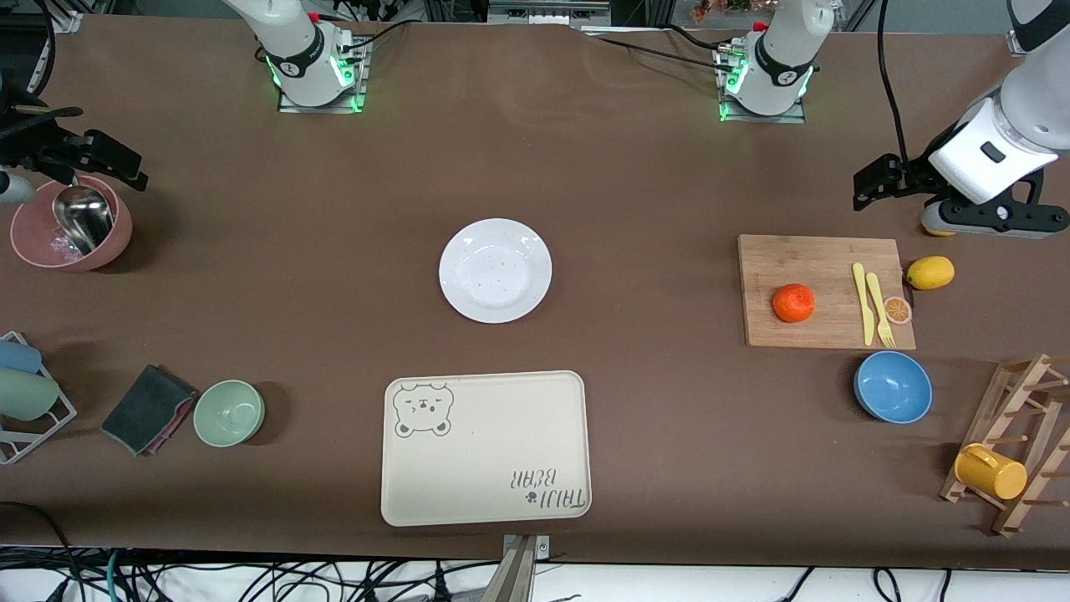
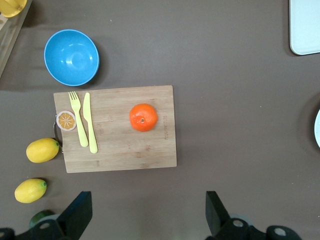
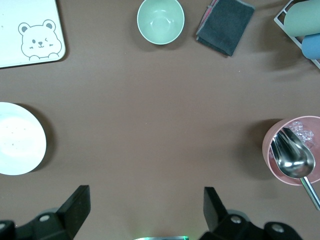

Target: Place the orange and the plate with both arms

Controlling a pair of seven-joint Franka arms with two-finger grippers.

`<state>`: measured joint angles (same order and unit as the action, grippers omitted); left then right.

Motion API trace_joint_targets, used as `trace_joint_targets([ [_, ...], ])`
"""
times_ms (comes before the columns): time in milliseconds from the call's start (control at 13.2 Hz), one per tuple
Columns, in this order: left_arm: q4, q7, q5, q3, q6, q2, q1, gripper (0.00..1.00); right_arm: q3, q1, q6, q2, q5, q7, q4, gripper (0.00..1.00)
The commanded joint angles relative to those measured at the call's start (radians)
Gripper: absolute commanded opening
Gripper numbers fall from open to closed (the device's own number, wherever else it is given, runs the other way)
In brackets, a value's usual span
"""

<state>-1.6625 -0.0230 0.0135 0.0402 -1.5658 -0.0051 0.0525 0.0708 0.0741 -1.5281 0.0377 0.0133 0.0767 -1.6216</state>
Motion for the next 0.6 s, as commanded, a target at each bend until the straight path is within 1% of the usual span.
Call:
trace_joint_targets([
  [0,0.029,0.005,0.016,0.0,0.018,0.01,-0.005,1.0,0.001,-0.003,0.005,0.008,-0.012,0.008,-0.006,1.0],
  [302,0.027,-0.003,0.017,0.001,0.018,0.019,0.0,1.0,0.001,-0.003,0.005,0.008,-0.012,0.009,-0.006,1.0],
  [529,0.027,0.0,0.052,0.004,0.018,0.077,0.006,1.0,0.001,-0.003,0.006,0.008,-0.012,0.008,-0.006,1.0],
])
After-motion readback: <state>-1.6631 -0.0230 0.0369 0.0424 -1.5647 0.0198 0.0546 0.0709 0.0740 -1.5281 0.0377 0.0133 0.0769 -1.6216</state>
